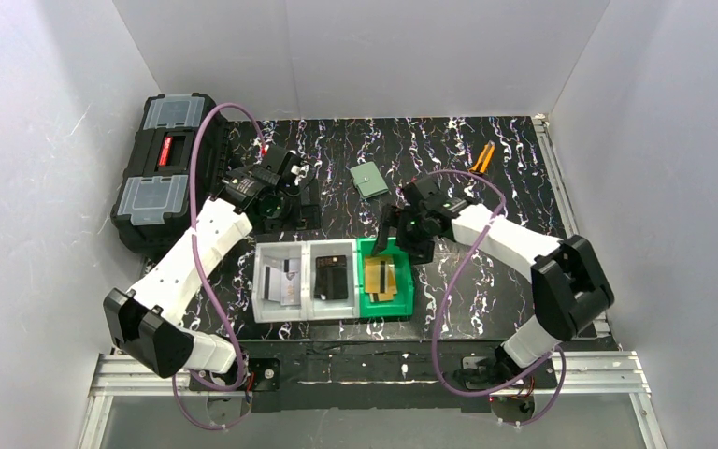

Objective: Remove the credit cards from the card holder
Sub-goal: Move the storage box to the corner of the board.

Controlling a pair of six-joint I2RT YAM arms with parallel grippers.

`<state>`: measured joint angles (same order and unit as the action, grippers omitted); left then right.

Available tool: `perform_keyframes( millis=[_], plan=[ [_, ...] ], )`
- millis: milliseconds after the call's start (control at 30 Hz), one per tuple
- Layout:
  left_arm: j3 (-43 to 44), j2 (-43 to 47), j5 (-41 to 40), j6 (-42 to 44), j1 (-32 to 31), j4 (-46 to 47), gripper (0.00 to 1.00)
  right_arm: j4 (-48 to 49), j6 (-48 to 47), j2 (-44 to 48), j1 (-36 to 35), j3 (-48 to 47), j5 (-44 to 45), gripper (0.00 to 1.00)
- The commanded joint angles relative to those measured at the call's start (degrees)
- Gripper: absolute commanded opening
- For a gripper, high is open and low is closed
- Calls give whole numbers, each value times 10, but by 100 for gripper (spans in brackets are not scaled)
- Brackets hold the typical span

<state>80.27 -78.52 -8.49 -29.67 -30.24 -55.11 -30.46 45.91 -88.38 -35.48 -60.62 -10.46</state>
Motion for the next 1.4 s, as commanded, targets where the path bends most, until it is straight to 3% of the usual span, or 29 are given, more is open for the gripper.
perform_keyframes(
  millis=[0, 300, 633, 1133, 1367],
  plan=[
    [29, 11, -10, -4, 11, -30, 100, 7, 12, -37, -59, -71, -21, 100],
    [59, 20, 9, -1, 33, -53, 100, 22, 82, -123, -154, -149, -49, 100],
    [99, 25, 26, 12, 61, -82, 99, -12, 81, -292, -202, -375, -88, 100],
    [122, 10, 41, 22, 93, -91, 100, -28, 40, -472, -194, -651, -146, 100],
    [154, 8, 45, 19, 107, -99, 100, 13, 12, -433, -155, -619, -154, 100]
  ],
)
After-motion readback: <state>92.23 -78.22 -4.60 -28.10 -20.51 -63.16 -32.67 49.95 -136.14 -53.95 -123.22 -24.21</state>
